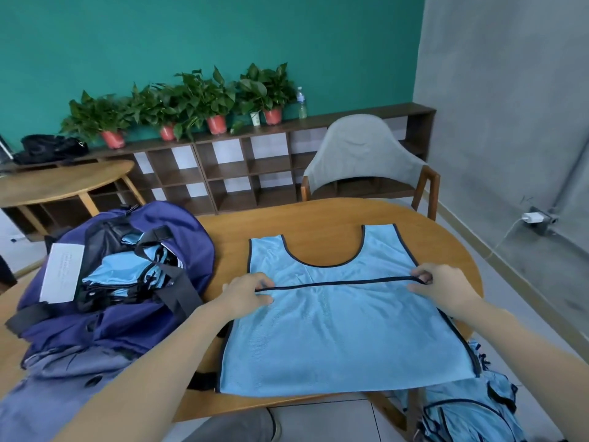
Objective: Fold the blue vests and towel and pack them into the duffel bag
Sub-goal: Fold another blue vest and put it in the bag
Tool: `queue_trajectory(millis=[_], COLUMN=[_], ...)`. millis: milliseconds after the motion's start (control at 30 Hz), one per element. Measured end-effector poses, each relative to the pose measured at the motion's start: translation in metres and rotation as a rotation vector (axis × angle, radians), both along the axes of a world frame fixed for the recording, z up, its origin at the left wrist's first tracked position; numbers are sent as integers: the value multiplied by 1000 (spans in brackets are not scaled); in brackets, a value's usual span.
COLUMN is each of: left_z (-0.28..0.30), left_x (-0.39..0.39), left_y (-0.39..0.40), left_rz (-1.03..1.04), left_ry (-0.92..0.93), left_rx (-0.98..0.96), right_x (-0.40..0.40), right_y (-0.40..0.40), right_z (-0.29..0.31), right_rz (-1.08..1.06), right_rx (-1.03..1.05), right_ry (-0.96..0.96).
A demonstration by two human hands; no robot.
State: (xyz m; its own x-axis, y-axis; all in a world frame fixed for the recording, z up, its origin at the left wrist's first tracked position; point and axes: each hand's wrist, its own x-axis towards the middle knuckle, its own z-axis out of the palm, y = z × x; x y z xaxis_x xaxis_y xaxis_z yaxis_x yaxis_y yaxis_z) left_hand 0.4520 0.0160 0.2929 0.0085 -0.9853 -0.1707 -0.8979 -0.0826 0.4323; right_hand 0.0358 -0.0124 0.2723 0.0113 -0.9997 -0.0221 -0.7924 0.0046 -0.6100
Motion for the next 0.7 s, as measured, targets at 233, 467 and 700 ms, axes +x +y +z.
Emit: queue_trajectory(millis=[233, 467, 700], left_z=[4, 11, 19], left_x=[11, 12, 33], left_y=[-7, 7, 19], left_rz=[-37, -49, 0], left_ry=[8, 170, 238], left_rx=[32, -127, -134], right_x=[-5, -6, -9], right_y=[7, 13, 20], right_z=[12, 16, 19], right_rz=[39, 48, 13], right_rx=[-107, -127, -124], right_ry=[-210, -258, -337])
